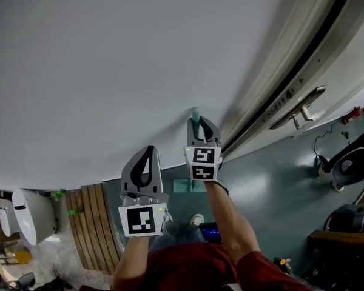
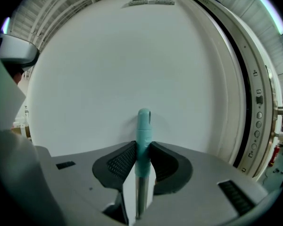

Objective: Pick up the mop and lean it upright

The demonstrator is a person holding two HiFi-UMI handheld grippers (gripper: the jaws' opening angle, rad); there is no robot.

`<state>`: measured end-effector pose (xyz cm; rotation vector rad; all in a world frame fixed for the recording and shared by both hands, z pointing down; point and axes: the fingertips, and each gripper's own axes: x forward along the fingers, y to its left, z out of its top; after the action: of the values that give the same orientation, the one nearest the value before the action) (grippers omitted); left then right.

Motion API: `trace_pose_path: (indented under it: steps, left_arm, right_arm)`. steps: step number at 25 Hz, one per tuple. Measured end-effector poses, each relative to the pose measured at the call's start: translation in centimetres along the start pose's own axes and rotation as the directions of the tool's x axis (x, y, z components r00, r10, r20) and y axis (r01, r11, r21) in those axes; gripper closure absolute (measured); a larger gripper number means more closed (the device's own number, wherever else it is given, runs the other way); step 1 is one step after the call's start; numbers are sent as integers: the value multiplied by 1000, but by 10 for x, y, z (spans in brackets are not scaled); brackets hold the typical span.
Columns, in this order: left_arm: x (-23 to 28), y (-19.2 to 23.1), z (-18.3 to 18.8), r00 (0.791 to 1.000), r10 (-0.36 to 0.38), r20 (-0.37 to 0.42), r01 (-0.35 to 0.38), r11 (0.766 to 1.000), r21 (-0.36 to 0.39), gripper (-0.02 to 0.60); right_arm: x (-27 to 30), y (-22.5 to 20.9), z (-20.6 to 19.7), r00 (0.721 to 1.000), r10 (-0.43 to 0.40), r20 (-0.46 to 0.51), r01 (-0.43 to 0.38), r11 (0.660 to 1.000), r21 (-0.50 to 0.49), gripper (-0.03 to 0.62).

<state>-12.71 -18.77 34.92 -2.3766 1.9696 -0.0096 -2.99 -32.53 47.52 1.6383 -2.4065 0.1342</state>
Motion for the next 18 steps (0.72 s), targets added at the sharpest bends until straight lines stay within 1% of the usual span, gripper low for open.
trace_pose_path:
  steps: [5, 10, 13, 16, 18]
  left_arm:
    - [-2, -2, -3, 1000, -6, -6, 6, 1000, -10, 569]
    - [-2, -3, -12, 999, -5, -34, 5, 1000, 8, 569]
    - [-1, -3, -12, 1000, -5, -26, 5, 1000, -4, 568]
    - [-2, 0, -14, 999, 4, -40, -3, 1000, 22, 569]
    - [-4, 2, -13, 999, 7, -36, -6, 1000, 25, 568]
  right_arm:
    - [-3, 3, 1, 1000, 19, -1, -19, 1000, 4, 463]
    - [-6, 5, 1, 999, 34, 3, -34, 999, 6, 410]
    - [-12, 5, 3, 999, 40, 18, -40, 999, 10, 402]
    - [-20, 6, 8, 998, 39, 41, -40, 999, 6, 401]
    - [-28, 8, 14, 998, 40, 58, -40, 999, 1, 401]
